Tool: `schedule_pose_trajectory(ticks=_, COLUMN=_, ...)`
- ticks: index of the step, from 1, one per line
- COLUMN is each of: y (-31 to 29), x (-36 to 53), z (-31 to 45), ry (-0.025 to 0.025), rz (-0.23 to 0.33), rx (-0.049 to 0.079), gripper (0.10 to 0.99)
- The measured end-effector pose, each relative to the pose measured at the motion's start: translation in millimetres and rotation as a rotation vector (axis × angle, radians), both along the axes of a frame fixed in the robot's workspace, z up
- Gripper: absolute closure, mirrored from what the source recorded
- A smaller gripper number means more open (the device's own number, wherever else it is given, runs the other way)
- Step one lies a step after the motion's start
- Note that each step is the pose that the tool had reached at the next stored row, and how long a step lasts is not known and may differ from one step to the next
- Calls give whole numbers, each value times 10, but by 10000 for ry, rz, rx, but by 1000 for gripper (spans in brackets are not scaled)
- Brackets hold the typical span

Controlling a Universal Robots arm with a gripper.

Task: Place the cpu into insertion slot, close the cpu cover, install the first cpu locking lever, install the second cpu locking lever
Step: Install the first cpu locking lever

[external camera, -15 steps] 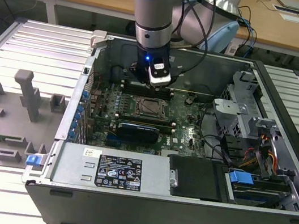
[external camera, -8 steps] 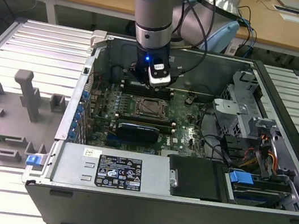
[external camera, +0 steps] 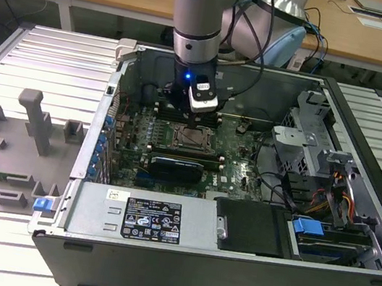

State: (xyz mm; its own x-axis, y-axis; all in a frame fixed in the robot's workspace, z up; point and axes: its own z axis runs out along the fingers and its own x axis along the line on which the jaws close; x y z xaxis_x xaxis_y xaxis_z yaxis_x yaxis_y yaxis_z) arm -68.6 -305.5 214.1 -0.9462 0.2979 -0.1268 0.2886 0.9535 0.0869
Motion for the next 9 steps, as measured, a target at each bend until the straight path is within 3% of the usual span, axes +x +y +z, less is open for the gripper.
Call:
schedule_pose_trajectory(ticks=2, y=-5, x=50, z=0, ry=26, rz=29, rx=-1, gripper=980)
schedule_pose_trajectory(ticks=4, y=-21, x=80, z=0, ry=151, rz=70, rx=-94, gripper=980)
schedule_pose_trajectory(ticks=9, y=-120, x=80, z=-1, ry=202, rz=176, rx=-249, gripper=980)
